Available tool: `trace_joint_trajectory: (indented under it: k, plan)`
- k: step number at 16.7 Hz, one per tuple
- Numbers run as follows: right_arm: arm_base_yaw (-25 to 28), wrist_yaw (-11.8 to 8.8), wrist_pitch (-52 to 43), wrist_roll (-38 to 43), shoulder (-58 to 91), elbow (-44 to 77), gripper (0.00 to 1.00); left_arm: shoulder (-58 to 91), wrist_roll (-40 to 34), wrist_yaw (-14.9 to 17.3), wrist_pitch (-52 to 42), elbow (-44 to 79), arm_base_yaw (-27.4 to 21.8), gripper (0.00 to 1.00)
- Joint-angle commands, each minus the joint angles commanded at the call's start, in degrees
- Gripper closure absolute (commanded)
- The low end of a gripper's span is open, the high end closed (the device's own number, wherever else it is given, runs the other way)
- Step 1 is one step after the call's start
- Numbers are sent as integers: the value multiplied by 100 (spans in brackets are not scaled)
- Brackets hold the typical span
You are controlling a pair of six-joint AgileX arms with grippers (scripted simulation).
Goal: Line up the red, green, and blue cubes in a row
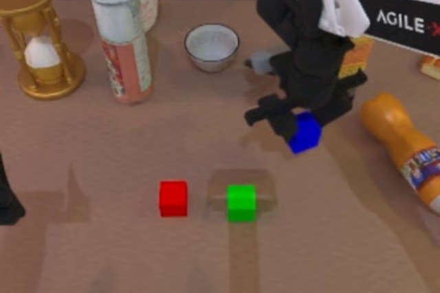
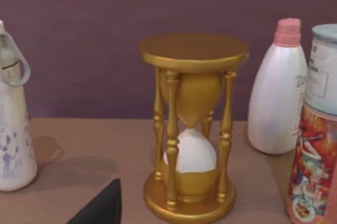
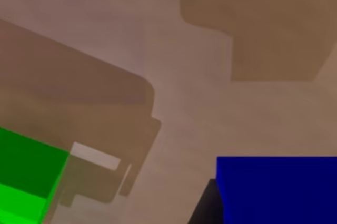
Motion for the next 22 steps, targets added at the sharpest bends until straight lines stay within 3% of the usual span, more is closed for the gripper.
trace_joint_trajectory:
  k: [6,9,16,22]
  plan:
    - [347,36,246,2041,-947,-1260,100,0,0,0,0,0,0,0]
    - [469,59,368,2686,-1342,-1728,100,0,0,0,0,0,0,0]
    - [464,54,490,2815,-1382,-1883,100,0,0,0,0,0,0,0]
    - [511,61,1625,2835,-953,-2548,100,0,0,0,0,0,0,0]
